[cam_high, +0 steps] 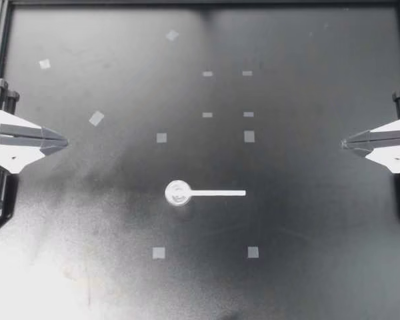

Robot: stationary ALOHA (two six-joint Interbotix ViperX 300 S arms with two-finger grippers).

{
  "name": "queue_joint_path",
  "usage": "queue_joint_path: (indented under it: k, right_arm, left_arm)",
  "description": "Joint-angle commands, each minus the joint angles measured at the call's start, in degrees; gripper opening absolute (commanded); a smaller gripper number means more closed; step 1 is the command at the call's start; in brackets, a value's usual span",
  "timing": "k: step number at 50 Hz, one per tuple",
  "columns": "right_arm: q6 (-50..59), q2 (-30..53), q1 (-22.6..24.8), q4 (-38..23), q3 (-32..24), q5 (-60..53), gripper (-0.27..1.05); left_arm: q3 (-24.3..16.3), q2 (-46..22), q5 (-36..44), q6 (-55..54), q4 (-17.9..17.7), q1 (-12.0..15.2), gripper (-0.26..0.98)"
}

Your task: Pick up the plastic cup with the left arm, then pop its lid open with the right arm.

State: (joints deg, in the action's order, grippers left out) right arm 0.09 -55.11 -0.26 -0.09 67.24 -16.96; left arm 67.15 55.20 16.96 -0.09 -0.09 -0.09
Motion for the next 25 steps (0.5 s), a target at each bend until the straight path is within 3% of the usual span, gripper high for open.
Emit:
queue_joint_path:
  k: [1,7,13,25]
  right_arm:
    - [-0.2,0.2,-0.4,-0.1,-0.3,-0.3,-0.01]
    - [0.6,0.9,-0.4,0.3,1.3,-0.2,-0.12]
    - [1.8,3.1,-0.4,1.0,1.8,0.5,-0.12]
    - [2.5,11.1,-0.9,1.0,-8.7,11.5,-0.12]
  left_arm:
    - [1.5,0.2,0.4,1.3,-0.1,-0.8,0.06]
    - [3.7,0.2,0.7,1.1,-0.1,-0.8,-0.11]
    - [4.8,0.0,0.7,0.7,-0.2,-0.8,-0.13]
    - [0.8,-2.5,-2.8,0.8,-0.6,-0.8,-0.13]
